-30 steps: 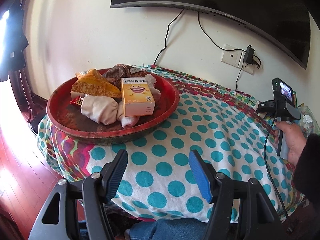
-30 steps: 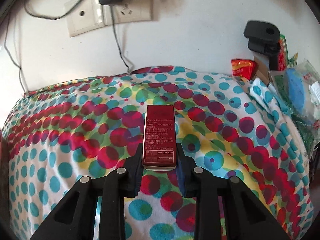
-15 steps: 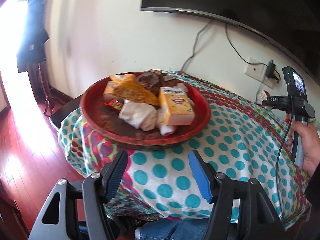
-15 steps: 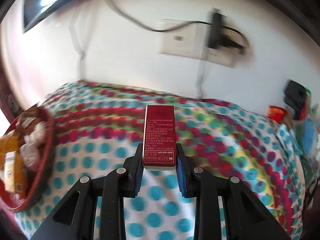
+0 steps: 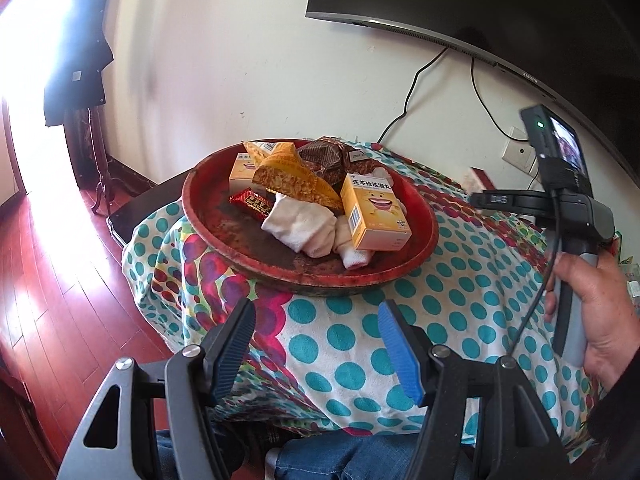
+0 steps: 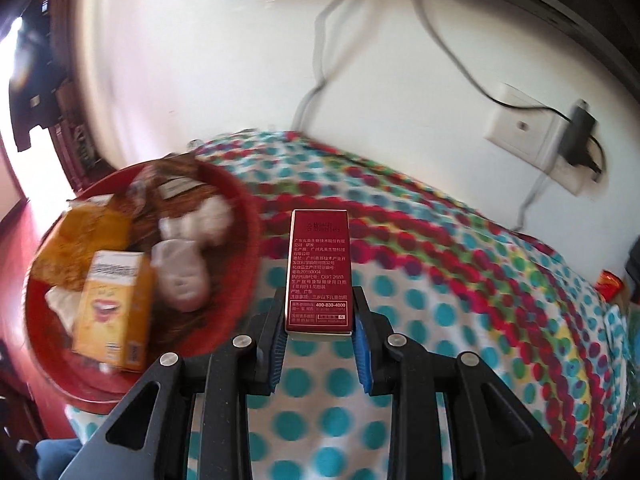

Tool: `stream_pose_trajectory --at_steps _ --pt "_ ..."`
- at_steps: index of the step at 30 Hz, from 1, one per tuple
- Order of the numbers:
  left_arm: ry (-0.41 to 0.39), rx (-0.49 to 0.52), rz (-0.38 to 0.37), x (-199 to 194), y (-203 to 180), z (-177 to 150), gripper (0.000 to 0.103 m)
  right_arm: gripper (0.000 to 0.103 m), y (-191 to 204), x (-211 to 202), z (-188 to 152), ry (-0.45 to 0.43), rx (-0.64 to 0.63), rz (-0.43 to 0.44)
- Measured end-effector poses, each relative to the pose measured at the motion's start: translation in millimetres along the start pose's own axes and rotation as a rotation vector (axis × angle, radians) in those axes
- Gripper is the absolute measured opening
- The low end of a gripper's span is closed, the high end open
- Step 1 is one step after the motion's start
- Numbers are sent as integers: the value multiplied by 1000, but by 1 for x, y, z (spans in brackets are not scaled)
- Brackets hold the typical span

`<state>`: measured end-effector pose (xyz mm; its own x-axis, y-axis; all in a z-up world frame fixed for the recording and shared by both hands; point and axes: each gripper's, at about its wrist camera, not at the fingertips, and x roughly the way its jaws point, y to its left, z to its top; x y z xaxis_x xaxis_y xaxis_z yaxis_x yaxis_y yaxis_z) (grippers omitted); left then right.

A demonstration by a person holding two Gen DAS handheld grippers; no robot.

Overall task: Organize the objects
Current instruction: 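Carry the dark red box over the tray and release it with the right gripper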

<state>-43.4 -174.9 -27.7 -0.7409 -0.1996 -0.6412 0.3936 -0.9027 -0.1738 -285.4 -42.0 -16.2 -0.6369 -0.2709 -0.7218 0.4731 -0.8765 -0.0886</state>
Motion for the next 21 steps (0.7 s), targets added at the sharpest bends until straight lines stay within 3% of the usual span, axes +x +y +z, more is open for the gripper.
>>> stream_pose_trajectory --at_steps 14,21 --pt "32 -58 47 8 34 -4 65 27 119 -35 8 -71 -192 187" --pt "19 -88 96 10 56 0 65 27 143 -28 19 -48 -177 229"
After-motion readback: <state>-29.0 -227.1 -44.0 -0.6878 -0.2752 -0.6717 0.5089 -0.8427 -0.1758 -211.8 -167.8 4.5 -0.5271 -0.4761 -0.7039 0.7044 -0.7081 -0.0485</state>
